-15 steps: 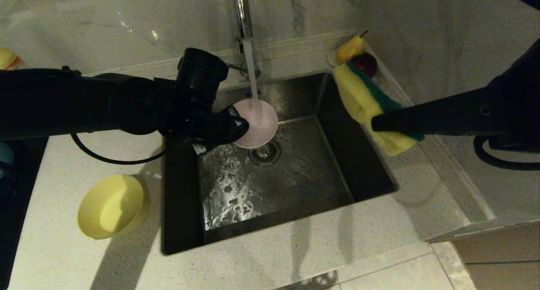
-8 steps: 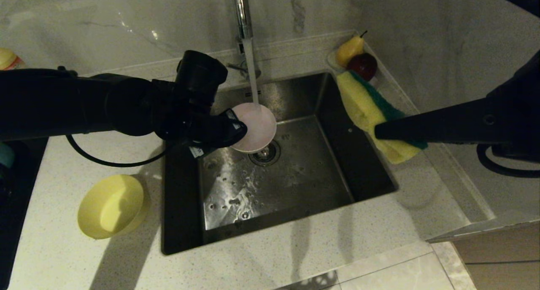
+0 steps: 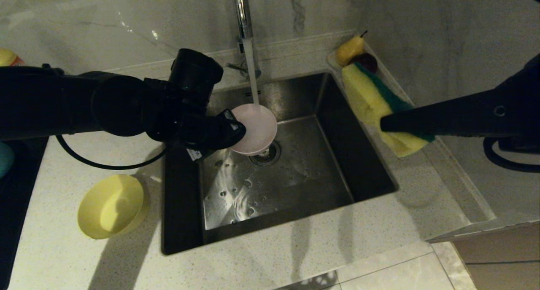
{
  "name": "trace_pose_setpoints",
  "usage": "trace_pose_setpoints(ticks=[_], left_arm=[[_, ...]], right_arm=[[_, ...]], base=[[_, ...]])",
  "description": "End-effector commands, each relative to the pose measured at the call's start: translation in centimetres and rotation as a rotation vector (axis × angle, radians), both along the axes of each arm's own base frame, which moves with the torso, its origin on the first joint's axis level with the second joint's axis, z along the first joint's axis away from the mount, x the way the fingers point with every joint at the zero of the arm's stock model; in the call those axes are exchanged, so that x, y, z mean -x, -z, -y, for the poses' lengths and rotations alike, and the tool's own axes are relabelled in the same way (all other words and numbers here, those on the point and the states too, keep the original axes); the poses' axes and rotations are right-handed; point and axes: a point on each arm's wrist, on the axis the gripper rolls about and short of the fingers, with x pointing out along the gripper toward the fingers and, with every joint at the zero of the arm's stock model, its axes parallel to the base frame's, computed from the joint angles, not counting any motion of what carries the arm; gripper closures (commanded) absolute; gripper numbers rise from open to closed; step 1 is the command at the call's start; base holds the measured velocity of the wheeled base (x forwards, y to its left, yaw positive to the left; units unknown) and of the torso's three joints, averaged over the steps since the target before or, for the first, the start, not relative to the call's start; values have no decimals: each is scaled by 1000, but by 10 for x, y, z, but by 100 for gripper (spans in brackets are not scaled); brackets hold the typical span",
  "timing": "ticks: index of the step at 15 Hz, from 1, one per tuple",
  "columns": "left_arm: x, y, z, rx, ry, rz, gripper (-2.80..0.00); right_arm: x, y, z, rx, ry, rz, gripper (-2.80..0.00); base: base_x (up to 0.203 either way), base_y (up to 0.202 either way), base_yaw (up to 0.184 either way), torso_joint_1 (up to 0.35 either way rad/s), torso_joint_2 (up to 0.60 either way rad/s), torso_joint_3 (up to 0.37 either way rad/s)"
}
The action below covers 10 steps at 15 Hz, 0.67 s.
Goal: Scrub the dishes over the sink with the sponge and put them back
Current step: Rinse the bowl
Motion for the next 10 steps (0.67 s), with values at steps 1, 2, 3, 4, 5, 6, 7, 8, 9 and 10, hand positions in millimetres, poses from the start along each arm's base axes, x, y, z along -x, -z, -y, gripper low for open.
trace_pose_setpoints(ticks=[1, 2, 3, 4, 5, 6, 7, 8, 9, 10], left_arm=[[4, -4, -2, 7, -5, 4, 0], [4, -5, -2, 8, -5, 6, 0], [4, -4, -2, 7, -6, 1, 0], [5, -1, -3, -2, -9, -6, 0], [5, 0, -4, -14, -17, -2, 0], [8, -5, -7, -17, -31, 19, 0], [13, -15, -13, -20, -51, 51, 0], [16, -24, -20, -37, -57, 95, 0], [16, -29, -27, -60, -63, 138, 0], [16, -31, -34, -93, -71, 190, 0]], right_arm=[[-1, -1, 2, -2, 9, 0, 0], [-1, 1, 2, 1, 10, -3, 0], [-1, 2, 3, 3, 11, -6, 0], [-1, 3, 3, 7, 14, -9, 0], [-2, 3, 3, 9, 16, -11, 0], [-3, 4, 3, 10, 21, -14, 0], [-4, 6, 3, 15, 23, -18, 0], [-4, 6, 3, 17, 24, -21, 0], [-5, 7, 2, 17, 24, -24, 0], [-4, 6, 2, 15, 24, -22, 0]], base=[[0, 0, 0, 0, 0, 0], [0, 0, 0, 0, 0, 0], [0, 0, 0, 0, 0, 0], [0, 0, 0, 0, 0, 0], [0, 0, 0, 0, 0, 0], [0, 0, 0, 0, 0, 0], [0, 0, 0, 0, 0, 0], [0, 0, 0, 0, 0, 0], [0, 0, 0, 0, 0, 0], [0, 0, 0, 0, 0, 0]])
